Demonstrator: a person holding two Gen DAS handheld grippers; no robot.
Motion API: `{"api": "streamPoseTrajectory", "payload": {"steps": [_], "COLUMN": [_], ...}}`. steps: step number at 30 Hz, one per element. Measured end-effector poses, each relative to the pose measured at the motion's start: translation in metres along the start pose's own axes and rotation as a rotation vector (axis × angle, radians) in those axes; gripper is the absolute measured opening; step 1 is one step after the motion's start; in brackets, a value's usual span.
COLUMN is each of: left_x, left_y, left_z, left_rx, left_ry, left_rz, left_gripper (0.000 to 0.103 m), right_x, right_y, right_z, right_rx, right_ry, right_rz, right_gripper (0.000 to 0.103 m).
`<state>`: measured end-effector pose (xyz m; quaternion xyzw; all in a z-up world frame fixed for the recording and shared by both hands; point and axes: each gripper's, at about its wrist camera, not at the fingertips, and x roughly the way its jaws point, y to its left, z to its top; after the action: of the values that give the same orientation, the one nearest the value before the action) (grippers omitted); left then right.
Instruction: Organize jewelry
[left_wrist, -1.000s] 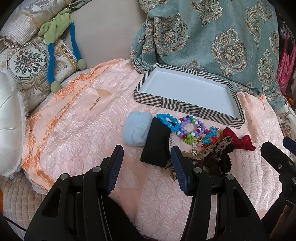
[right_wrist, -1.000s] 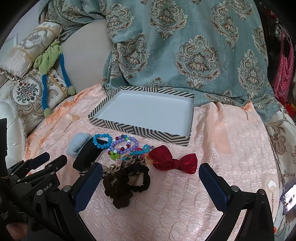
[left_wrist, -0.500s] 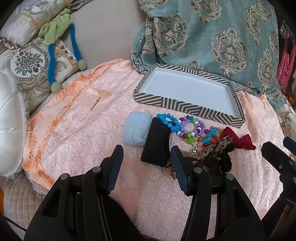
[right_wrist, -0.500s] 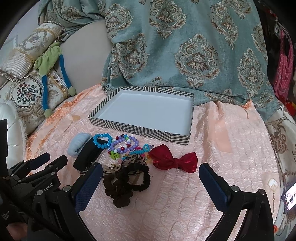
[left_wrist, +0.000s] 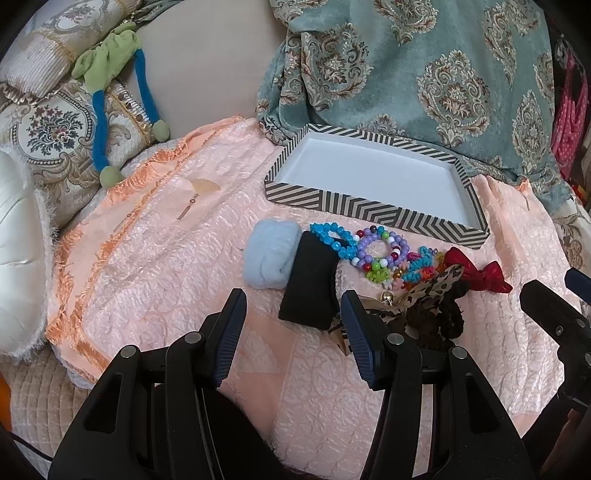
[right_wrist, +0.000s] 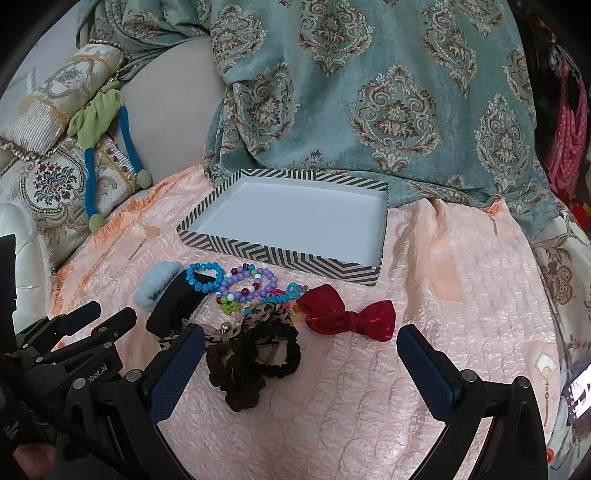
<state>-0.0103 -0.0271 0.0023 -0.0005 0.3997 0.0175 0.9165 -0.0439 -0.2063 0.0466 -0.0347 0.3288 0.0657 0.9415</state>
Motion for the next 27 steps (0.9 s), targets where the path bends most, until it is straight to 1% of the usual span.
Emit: {"api": "streamPoseTrajectory", "payload": {"steps": [8,14,27], "left_x": [-0.001,-0.001,-0.013], "left_y": [-0.005,-0.005,-0.005], "left_z": [-0.001,0.000,0.004], "left_rx": [0.017,0.011,0.009], "left_ry": [-0.003,-0.004,-0.033], "left_rz": [-0.007,-0.003,-0.006], "left_gripper": [0.053,0.053,0.053], "right_x": [0.001,0.001,-0.006], "right_y": [0.000,0.002,0.005], "right_z": [-0.001,-0.001,0.001], "right_rx": [0.002,-0.002,-0.012], "right_ry": [0.002,0.002,-0.016], "right_rz": [0.005,0.008,0.008], "right_gripper": [0.103,0.103,0.103]}}
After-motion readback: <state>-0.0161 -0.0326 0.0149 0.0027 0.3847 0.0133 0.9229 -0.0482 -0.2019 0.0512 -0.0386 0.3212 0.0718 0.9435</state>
